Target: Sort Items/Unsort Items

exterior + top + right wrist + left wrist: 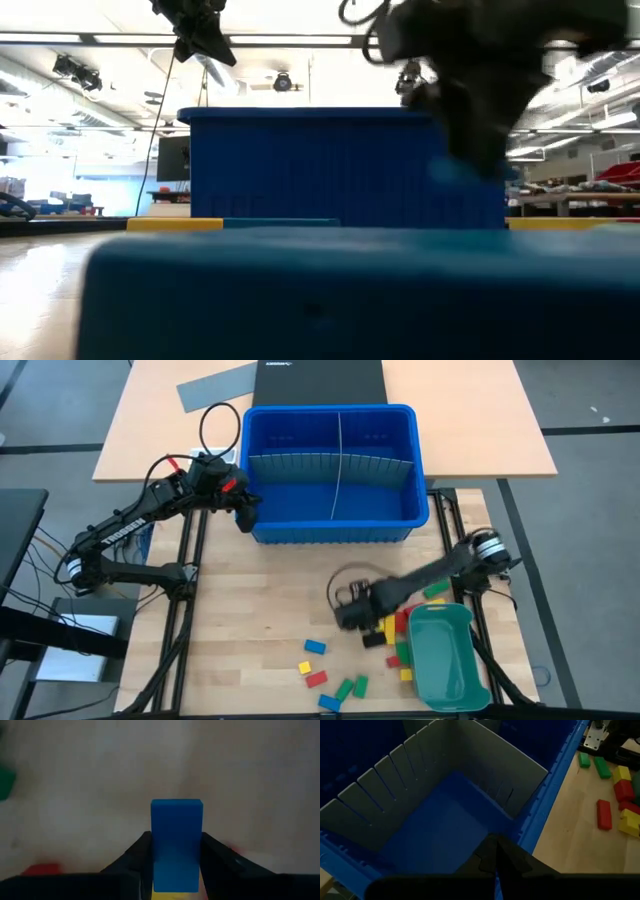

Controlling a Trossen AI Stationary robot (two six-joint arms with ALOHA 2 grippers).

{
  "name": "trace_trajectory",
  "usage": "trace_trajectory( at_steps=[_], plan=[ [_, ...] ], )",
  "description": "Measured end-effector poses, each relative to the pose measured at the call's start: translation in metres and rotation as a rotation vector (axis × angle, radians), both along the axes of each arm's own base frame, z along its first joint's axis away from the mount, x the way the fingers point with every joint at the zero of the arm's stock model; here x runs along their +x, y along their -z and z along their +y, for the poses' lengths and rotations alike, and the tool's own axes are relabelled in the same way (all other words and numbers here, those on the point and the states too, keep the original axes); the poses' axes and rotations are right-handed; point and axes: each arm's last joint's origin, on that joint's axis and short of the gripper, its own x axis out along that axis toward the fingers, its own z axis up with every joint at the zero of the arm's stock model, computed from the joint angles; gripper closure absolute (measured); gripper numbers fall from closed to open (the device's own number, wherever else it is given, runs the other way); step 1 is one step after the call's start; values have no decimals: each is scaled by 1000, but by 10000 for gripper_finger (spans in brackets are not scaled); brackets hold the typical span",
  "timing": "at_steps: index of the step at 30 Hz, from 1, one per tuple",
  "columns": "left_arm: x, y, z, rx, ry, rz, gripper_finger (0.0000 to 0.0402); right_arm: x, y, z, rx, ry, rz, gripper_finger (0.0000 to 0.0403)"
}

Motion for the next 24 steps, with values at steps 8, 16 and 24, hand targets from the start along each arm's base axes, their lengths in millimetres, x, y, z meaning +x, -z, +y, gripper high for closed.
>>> trace_trajectory(
  at_steps=[8,16,24],
  plan=[
    [1,-1,-1,-15,51,-23,390,-19,-88,-99,-179,303,-307,285],
    [2,-2,-2,12,105,-26,390,-55,-158,-201,-309,793,-694,285],
    [6,-3,-8,-73,273,-98,389,-73,-167,-253,-217,1059,-826,214]
  ],
)
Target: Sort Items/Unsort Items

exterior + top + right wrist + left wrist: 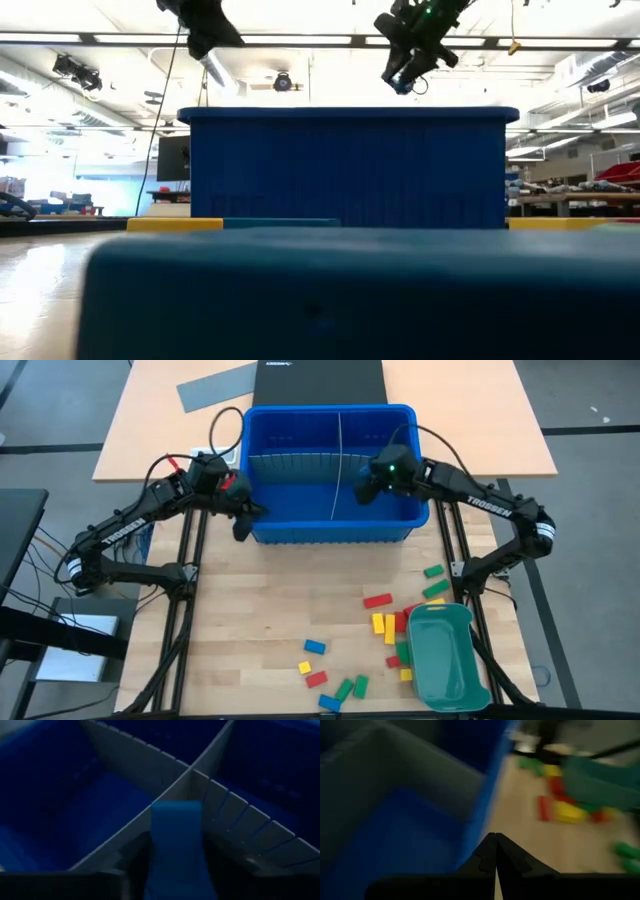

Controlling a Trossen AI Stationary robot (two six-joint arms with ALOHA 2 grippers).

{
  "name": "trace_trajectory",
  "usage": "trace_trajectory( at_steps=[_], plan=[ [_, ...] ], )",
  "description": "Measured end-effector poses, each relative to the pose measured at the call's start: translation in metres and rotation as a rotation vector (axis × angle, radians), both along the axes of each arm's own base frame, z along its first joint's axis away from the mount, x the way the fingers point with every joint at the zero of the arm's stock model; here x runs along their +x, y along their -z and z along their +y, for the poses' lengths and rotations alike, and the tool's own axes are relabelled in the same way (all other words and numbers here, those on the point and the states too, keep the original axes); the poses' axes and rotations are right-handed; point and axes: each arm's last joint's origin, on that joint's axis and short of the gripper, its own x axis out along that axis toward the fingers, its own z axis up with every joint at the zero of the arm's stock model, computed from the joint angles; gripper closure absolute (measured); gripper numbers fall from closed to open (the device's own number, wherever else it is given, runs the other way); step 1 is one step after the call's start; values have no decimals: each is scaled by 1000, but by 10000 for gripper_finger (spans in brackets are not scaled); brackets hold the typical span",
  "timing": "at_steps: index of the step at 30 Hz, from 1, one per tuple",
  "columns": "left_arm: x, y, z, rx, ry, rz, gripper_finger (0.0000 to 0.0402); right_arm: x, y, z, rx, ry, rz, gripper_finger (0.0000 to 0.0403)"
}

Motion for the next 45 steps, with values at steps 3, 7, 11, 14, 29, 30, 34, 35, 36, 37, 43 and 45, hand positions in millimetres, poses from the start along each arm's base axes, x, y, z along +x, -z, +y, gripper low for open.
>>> trace_trajectory(
  at_steps=[3,7,11,14,29,30,34,35,36,37,43,45],
  plan=[
    [4,0,-10,-47,112,-20,383,-2,-1,-6,40,-6,-47,133],
    [14,6,-27,-73,201,29,359,-5,-4,-5,66,-43,-69,63],
    [33,16,-47,-94,314,85,320,-8,-5,-3,68,-45,-66,49],
    [50,26,-65,-108,408,131,287,-9,-6,-2,80,-65,-70,56],
    [122,94,-153,-121,529,372,204,-9,-4,2,108,-222,-28,101],
    [127,99,-160,-132,540,371,204,-9,-3,2,117,-228,-24,101],
    [141,121,-187,-155,584,402,203,-11,0,4,151,-247,3,99],
    [144,128,-193,-160,587,422,203,-11,0,5,153,-253,12,99],
    [146,133,-199,-165,584,431,203,-11,1,5,155,-259,19,99],
    [149,139,-205,-164,583,432,203,-12,1,5,157,-261,25,99],
    [164,165,-235,-184,547,404,203,-12,2,6,156,-283,46,103],
    [167,173,-241,-186,540,405,203,-12,2,6,152,-289,50,103]
  ],
)
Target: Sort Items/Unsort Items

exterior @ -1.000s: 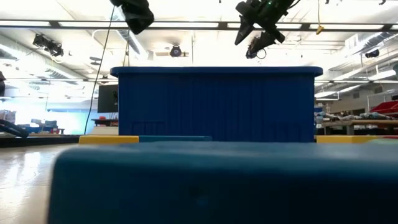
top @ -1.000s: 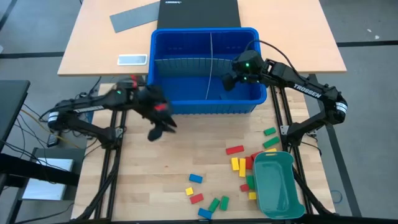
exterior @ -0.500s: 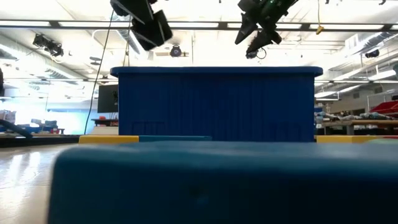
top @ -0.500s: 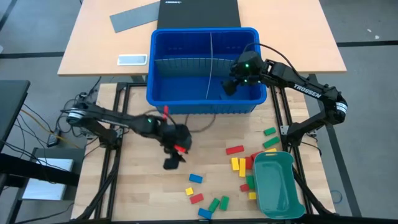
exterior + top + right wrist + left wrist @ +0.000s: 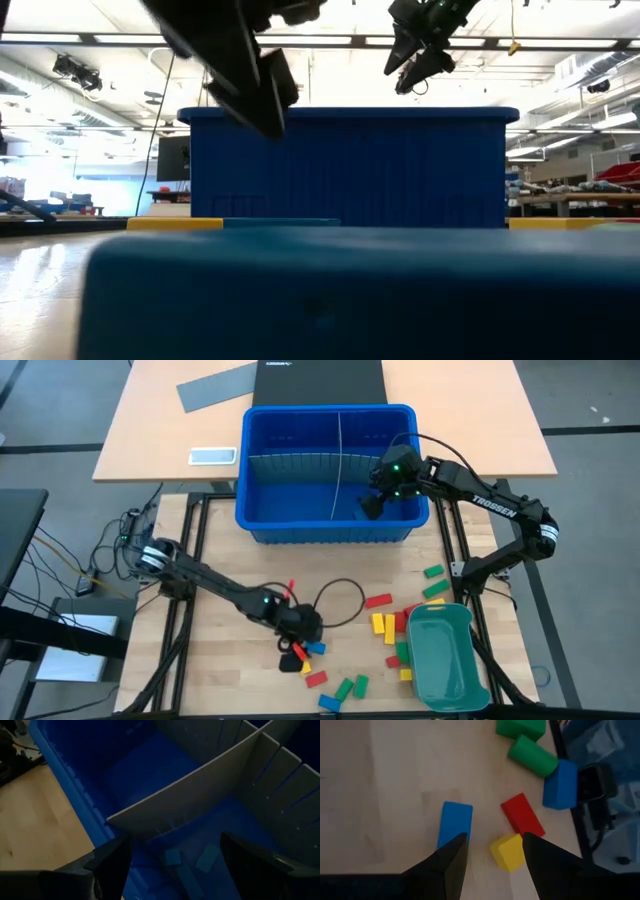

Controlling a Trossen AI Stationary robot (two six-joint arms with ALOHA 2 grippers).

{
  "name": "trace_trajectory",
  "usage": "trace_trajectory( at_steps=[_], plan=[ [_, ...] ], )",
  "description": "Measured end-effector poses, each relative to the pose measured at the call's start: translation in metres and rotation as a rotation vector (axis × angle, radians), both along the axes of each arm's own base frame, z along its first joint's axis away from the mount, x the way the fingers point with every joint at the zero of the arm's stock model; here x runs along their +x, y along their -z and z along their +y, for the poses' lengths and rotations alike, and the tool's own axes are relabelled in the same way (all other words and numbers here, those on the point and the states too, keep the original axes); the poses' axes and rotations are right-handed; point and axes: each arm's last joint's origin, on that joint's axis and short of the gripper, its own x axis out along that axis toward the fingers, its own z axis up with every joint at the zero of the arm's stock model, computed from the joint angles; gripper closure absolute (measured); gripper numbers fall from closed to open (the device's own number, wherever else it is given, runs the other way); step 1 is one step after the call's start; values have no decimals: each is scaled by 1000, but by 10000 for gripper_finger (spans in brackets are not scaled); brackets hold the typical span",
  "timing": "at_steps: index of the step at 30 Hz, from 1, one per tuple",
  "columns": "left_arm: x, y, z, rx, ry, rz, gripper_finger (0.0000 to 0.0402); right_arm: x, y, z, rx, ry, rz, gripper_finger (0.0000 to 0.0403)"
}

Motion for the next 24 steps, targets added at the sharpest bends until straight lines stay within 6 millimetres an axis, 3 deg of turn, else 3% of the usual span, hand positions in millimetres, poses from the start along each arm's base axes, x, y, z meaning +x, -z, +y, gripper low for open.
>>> trace_trajectory(
  at_steps=[9,19,24],
  plan=[
    [8,37,-5,98,-36,64,203,0,0,0,-16,-18,10,103],
    [15,41,4,116,-67,52,203,0,0,0,-32,-47,27,107],
    [19,56,0,75,-17,78,203,-1,1,1,-29,-50,40,110]
  ],
)
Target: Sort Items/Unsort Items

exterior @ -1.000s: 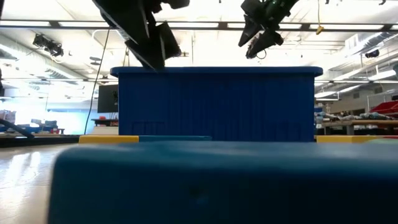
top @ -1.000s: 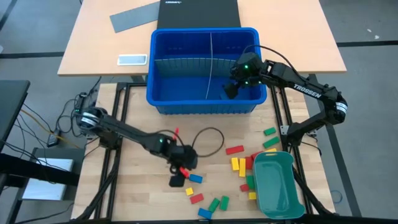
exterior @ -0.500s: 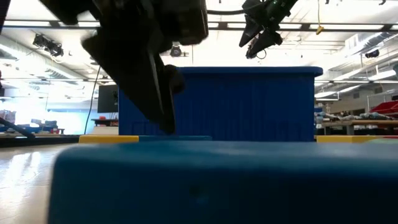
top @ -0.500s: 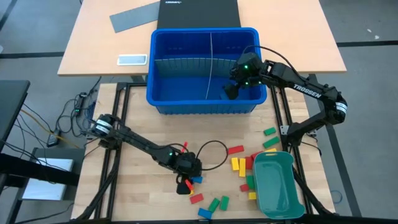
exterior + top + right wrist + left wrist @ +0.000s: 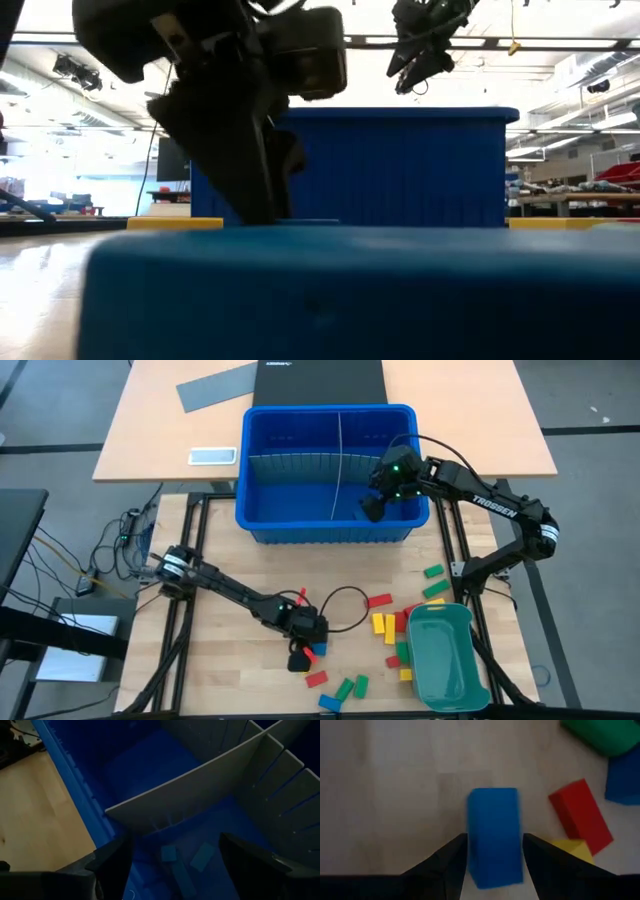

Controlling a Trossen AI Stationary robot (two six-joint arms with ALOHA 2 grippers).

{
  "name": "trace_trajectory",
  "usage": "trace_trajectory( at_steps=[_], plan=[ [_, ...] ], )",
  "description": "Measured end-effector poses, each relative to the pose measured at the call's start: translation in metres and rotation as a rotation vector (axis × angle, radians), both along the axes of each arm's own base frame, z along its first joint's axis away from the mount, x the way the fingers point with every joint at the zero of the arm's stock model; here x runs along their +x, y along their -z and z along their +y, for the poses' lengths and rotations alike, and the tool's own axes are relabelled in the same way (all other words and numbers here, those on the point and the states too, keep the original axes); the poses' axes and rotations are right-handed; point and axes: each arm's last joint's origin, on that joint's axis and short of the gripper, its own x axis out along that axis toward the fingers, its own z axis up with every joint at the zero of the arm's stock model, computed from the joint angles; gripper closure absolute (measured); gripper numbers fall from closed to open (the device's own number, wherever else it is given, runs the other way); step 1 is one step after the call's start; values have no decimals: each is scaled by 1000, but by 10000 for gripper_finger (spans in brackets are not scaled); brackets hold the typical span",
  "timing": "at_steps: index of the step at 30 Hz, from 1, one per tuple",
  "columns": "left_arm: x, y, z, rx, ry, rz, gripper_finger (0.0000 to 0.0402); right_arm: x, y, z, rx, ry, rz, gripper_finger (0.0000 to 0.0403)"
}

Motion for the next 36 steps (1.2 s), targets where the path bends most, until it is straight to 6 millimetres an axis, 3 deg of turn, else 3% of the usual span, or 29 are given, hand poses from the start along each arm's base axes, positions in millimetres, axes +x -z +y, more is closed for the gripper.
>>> trace_trajectory(
  at_steps=[5,10,15,20,27,32,36],
  plan=[
    [4,15,-2,1,9,16,203,0,1,0,-4,-9,12,110],
    [2,17,0,67,-15,36,216,-1,1,1,-1,-9,17,115],
    [-9,-3,7,188,59,150,271,0,-1,0,-17,-12,2,123],
    [-27,-43,16,263,134,247,271,1,-3,-1,-32,-13,-22,135],
    [-73,-101,41,341,132,350,271,-6,-16,3,-69,-6,-87,172],
    [-104,-152,64,312,73,276,271,-15,-26,8,-87,1,-138,217],
    [-111,-192,94,271,-44,129,271,-21,-32,13,-79,6,-164,261]
  ],
)
